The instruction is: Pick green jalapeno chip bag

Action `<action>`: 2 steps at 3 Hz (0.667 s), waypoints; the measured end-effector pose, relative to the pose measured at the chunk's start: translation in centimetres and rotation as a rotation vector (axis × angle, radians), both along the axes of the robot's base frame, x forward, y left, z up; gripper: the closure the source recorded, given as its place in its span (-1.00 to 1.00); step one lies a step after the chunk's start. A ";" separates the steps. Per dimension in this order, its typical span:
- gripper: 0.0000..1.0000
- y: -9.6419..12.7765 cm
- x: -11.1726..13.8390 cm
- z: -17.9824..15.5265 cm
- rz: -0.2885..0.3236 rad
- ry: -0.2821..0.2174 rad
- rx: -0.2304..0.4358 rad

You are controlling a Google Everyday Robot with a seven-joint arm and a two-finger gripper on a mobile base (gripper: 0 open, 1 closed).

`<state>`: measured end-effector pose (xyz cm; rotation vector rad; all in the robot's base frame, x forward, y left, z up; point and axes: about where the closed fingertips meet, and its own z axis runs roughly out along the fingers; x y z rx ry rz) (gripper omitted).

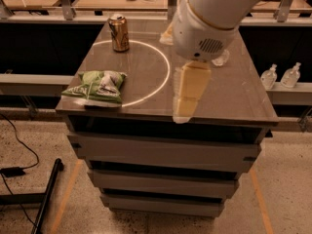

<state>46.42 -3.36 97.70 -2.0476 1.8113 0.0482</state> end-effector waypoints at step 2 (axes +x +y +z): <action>-1.00 11.0 3.7 -4.5 0.178 0.031 0.022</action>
Offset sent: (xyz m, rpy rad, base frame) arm 0.0653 0.1686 -0.0853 0.0338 0.0611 0.2517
